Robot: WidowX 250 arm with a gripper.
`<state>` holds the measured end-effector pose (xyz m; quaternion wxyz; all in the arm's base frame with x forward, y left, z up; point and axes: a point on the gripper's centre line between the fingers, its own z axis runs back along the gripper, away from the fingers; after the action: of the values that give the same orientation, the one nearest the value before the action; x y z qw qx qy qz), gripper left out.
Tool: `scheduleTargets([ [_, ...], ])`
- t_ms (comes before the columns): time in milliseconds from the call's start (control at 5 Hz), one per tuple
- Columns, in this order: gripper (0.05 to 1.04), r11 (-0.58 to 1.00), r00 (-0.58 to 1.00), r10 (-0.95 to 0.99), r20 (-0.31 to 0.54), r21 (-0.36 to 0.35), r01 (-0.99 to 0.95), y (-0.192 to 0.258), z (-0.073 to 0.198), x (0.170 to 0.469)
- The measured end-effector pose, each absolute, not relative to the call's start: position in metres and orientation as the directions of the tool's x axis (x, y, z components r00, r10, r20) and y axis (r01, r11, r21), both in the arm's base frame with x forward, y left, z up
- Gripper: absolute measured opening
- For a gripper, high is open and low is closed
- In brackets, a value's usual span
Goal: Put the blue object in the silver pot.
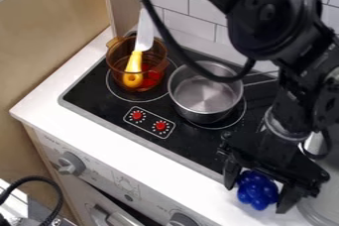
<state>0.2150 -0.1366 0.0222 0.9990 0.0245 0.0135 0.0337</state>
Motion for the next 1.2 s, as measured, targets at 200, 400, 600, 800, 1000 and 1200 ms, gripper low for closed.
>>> scheduleTargets([
  [200,0.890,0.997,0.998,0.065,-0.027,0.045,-0.063,-0.137,0.023,0.216],
  [400,0.890,0.997,0.997,0.069,-0.033,0.045,-0.068,-0.137,0.023,0.216],
  [600,0.890,0.997,0.997,0.068,-0.036,0.036,-0.067,-0.136,0.036,0.215],
  [800,0.890,0.996,0.996,0.074,-0.059,0.044,-0.071,-0.133,0.044,0.218],
  [1000,0.890,0.997,0.995,0.072,-0.064,0.045,-0.070,-0.127,0.056,0.221],
  [1200,0.890,0.996,0.993,0.081,-0.084,0.054,-0.077,-0.118,0.065,0.228],
])
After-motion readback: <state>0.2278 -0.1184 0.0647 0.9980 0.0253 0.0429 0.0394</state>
